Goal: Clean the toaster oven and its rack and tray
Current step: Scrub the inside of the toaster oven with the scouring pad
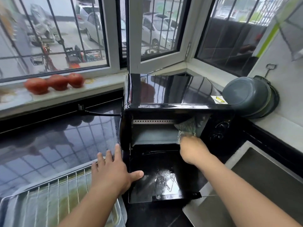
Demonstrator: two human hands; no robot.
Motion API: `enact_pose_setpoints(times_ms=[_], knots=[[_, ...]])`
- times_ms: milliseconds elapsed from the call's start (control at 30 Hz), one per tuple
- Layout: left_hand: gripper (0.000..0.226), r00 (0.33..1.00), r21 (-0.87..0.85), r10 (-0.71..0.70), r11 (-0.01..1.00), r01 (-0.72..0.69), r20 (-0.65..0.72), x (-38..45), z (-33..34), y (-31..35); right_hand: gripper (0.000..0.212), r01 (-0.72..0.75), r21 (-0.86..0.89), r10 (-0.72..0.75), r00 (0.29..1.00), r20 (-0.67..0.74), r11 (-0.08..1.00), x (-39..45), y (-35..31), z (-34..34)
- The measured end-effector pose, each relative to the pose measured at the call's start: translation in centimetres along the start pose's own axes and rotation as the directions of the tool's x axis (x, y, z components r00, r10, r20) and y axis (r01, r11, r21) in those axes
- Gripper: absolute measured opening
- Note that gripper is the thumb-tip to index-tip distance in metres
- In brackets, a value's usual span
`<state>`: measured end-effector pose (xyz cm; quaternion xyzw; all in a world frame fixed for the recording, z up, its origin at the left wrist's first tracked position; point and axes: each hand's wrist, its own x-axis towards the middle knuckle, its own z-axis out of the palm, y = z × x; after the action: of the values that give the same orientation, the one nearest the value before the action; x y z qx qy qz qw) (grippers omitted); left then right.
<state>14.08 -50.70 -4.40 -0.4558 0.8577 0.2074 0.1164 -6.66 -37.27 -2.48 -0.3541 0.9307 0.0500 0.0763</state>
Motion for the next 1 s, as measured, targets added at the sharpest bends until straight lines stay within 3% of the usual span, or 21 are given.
enact_pose_setpoints(times_ms=[100,200,300,400,467,600,700,867,933,1000], knots=[[0.128,1.0,-0.011,0.002,1.0,-0.002,0.002,0.2,0.1,-0.2,0.048,0.008,-0.011,-0.009,1.0,-0.014,1.0,0.2,0.9,-0.2],[0.129,1.0,-0.019,0.006,1.0,-0.006,-0.002,0.5,0.1,-0.3,0.037,-0.017,0.085,0.013,0.999,0.053,0.996,1.8,-3.4,-1.4],[0.129,1.0,-0.028,-0.002,1.0,0.002,-0.011,0.7,0.2,-0.4,0.039,0.26,0.218,-0.264,0.964,-0.009,0.941,0.3,-10.8,-0.5],[0.129,1.0,-0.009,-0.005,1.0,0.005,-0.016,0.5,0.2,0.0,0.054,0.383,0.227,-0.358,0.923,-0.142,0.896,-0.6,-11.4,0.3],[0.129,1.0,0.011,-0.011,1.0,0.011,-0.019,0.3,-0.1,0.1,0.058,0.338,0.144,-0.328,0.941,-0.086,0.93,-0.6,-8.4,0.4],[0.129,1.0,-0.005,-0.019,1.0,0.019,0.007,0.2,-0.2,0.2,0.05,0.027,-0.034,-0.026,0.999,0.026,0.999,-0.5,-0.4,0.1],[0.13,0.999,-0.032,-0.026,0.999,0.027,0.02,0.3,0.1,0.1,0.05,-0.06,-0.006,0.06,0.997,0.045,0.998,-0.4,-0.3,-0.5],[0.131,0.999,0.014,-0.044,0.999,0.044,-0.003,0.7,-0.1,-0.3,0.046,0.302,0.176,-0.299,0.953,-0.045,0.937,-1.7,-11.5,-0.2],[0.13,0.999,0.059,-0.041,0.997,0.042,-0.02,0.8,-0.1,0.1,0.05,0.329,0.145,-0.327,0.944,-0.035,0.933,-1.1,-12.5,-0.5],[0.131,0.998,0.082,-0.048,0.995,0.05,-0.029,0.5,-0.2,0.4,0.068,0.327,0.076,-0.327,0.945,-0.001,0.942,-0.8,-10.6,-0.1]])
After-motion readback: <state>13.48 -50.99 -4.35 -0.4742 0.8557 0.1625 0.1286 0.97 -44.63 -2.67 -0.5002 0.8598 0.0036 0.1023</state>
